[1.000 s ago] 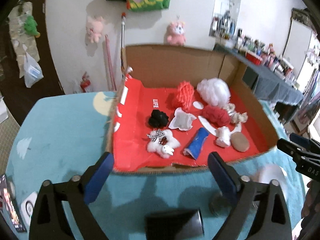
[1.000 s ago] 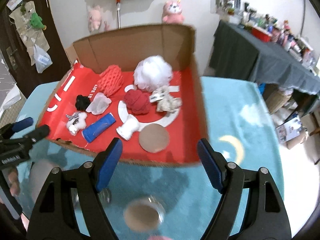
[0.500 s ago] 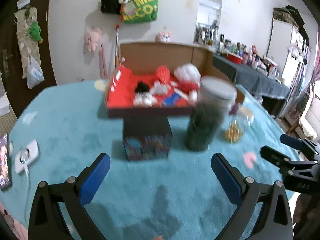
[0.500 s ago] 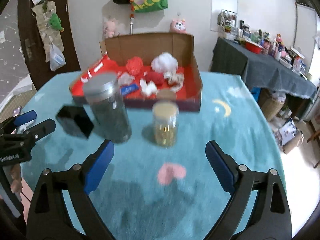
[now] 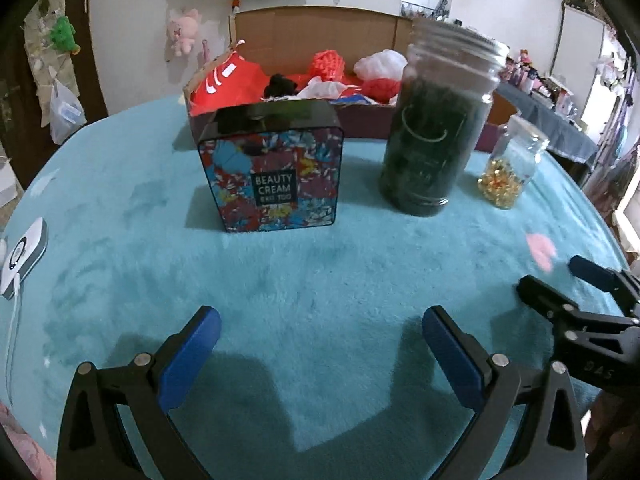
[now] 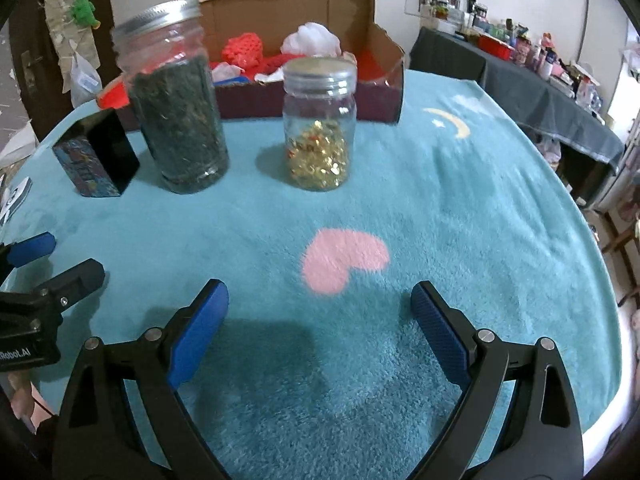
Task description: Organize soft objects
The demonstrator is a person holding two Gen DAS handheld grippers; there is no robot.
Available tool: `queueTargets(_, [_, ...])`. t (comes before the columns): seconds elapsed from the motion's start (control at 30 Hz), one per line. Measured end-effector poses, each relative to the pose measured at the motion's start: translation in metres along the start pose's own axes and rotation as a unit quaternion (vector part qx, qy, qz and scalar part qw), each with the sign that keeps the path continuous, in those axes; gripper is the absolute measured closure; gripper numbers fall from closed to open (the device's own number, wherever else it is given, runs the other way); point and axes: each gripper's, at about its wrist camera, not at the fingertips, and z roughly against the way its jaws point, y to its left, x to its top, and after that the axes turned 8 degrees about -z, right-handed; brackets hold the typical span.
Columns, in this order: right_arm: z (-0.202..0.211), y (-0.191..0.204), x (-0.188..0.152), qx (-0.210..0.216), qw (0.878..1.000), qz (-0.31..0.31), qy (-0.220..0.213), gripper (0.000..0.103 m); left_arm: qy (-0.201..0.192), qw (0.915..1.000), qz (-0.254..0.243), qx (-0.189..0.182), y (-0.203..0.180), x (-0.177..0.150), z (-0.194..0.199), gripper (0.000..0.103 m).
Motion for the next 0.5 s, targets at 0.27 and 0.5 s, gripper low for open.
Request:
queueTargets(0.27, [-0.003, -0.0023, -0.0003, -0.001, 1.0, -0.004, -0.006, 0.007, -0.007, 0.9997, 0.006, 0.024, -0.0009, -0.0002, -0.0047, 0.0])
queueTargets(0.5, [-0.0031, -0.0008, -0.0016, -0.002, 1.0, -0.004, -0.008, 0.006, -0.008, 0.9997, 0.005, 0.022, 0.0006, 0.0, -0.0052, 0.0])
